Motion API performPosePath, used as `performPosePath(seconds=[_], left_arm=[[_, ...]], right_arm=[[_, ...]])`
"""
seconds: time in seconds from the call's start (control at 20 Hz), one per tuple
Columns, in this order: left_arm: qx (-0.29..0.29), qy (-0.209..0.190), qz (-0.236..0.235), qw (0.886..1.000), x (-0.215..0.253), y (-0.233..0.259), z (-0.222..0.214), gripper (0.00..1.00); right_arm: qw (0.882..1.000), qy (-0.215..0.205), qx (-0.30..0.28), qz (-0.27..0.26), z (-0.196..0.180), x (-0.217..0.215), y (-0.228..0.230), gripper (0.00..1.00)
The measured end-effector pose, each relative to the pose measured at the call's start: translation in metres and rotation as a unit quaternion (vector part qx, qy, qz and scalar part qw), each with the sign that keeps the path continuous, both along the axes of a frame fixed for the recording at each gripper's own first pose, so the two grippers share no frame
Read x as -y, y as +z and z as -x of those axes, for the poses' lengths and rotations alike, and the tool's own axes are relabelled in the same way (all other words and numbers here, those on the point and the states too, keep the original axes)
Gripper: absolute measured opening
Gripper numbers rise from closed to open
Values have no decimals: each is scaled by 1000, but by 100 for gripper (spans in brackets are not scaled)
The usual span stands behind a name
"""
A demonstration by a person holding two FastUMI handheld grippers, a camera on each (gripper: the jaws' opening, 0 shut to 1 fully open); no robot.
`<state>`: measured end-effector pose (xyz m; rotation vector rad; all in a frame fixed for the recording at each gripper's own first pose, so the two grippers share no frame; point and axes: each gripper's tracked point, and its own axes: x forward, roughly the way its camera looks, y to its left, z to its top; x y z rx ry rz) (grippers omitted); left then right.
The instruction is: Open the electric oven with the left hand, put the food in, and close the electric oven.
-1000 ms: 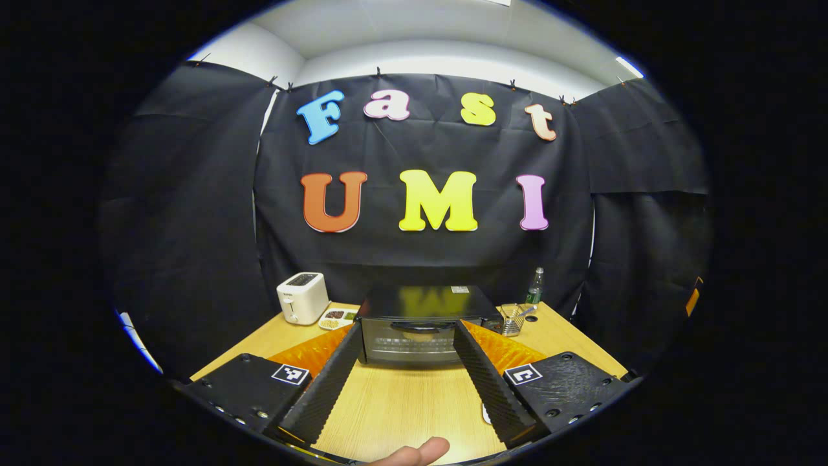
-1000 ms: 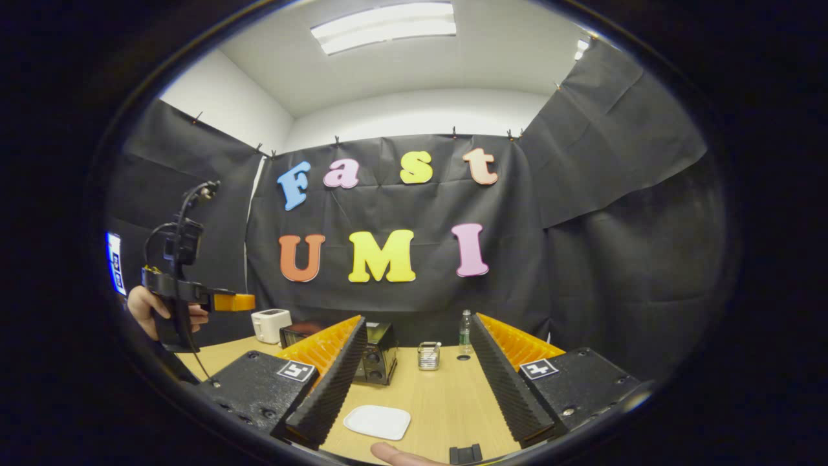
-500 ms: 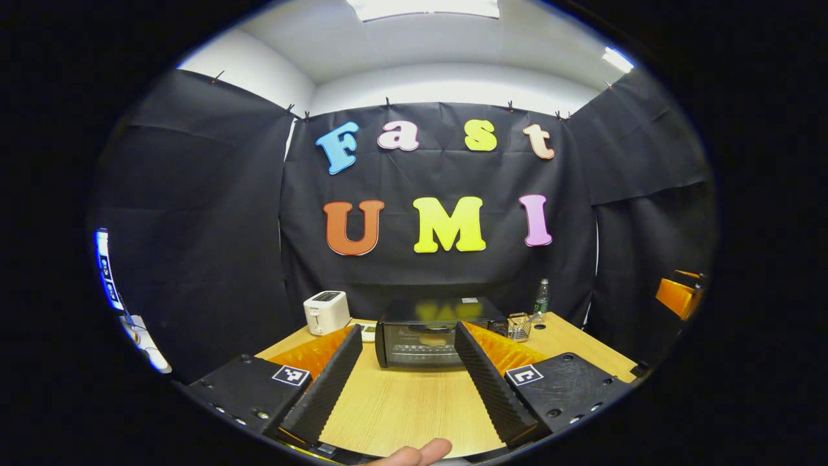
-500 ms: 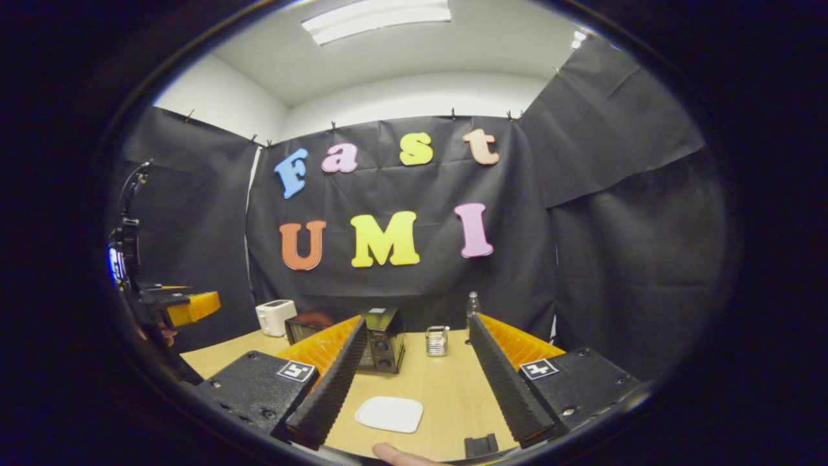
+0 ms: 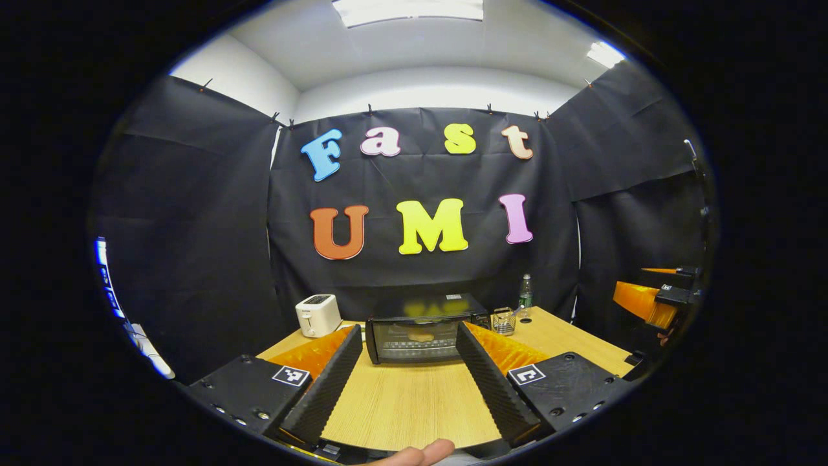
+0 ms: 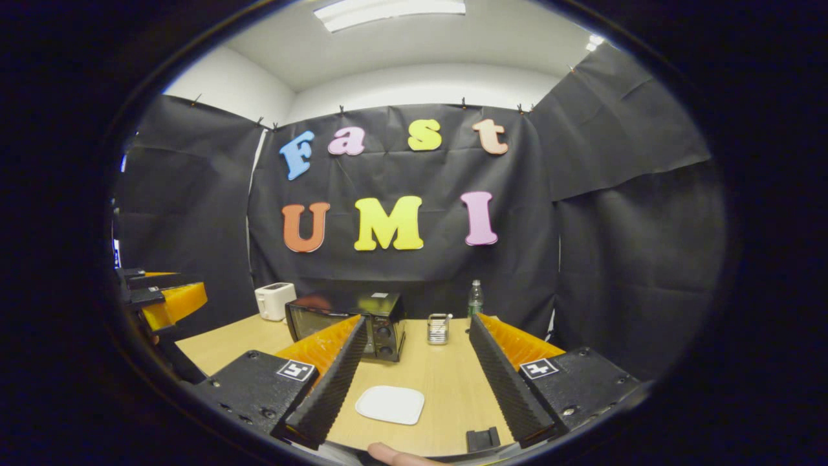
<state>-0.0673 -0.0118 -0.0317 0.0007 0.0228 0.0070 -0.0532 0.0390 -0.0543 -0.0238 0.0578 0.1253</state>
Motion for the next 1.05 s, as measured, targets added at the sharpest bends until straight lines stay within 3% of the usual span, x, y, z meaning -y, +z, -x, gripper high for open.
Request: performPosePath(seconds=[0.75,1.05], left_arm=[[3,3,18,1000,-13,10,10,96],[14,-12,27,999,-12,15,12,96]], right_arm=[[1000,-16,10,-4,10,9,15,96],[1000,-4,6,-8,13,3,11,96]])
